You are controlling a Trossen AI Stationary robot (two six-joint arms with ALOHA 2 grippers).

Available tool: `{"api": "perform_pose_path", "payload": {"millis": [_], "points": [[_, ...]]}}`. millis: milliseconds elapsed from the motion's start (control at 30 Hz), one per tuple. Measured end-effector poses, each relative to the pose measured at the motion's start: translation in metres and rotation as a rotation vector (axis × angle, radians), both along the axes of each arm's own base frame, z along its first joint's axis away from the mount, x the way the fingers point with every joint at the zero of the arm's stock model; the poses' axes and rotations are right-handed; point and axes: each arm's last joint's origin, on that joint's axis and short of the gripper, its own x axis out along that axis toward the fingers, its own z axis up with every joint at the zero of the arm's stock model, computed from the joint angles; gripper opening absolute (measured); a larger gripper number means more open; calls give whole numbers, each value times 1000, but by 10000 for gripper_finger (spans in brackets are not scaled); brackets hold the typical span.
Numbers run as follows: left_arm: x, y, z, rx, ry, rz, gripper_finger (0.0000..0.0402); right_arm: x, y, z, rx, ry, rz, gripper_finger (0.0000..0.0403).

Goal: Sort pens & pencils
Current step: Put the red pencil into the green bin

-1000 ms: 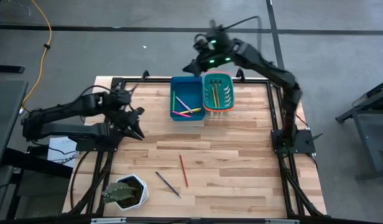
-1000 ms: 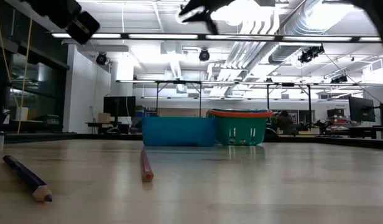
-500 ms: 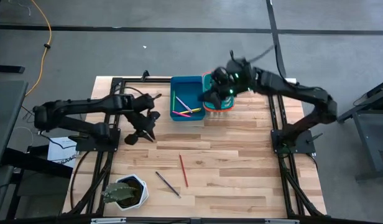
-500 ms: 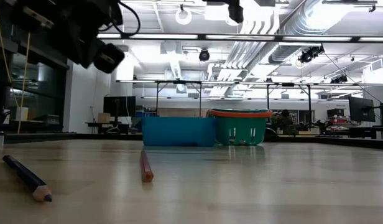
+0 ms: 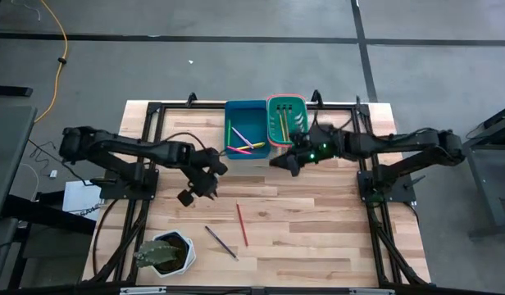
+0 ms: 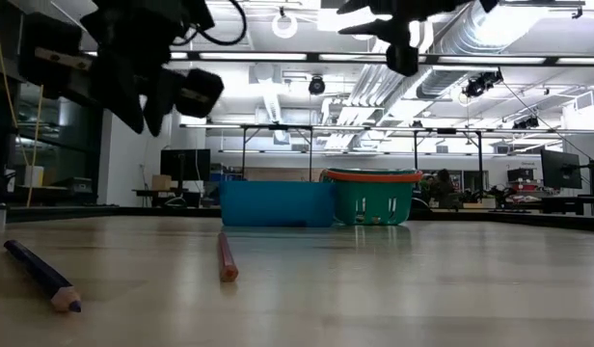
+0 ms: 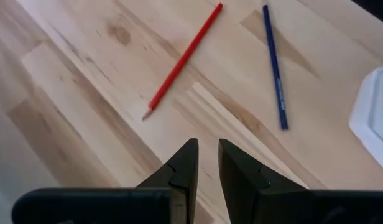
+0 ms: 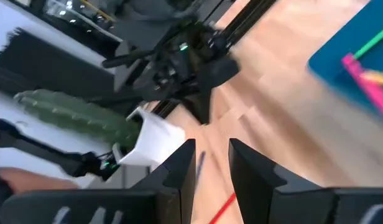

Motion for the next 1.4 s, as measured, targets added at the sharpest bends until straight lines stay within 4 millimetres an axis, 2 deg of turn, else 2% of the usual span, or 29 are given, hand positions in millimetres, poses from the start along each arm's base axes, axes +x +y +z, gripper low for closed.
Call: {"api": "perform_pose_path", "payload": {"millis": [133,333,567,800,967,1400], "points": [[12,-3,-15,-14,61,-16,51,-2,12,-22,48,-4,-10,87],[30,-14,-27,13,89,-90,51,-7,26,-47,72,29,-38,87],[54,-25,-25,67,54,-135,51,-17,45,-71,151,85,-14,87],[73,-24,-16,105,-12,-121,51,-20,64,-72,148,94,-15,87],[76,-25,-22,116,14,-135,51,-23,75,-73,148,99,-21,87],[80,-47,-29,181,-13,-246,51,-30,95,-74,160,105,-54,87]]}}
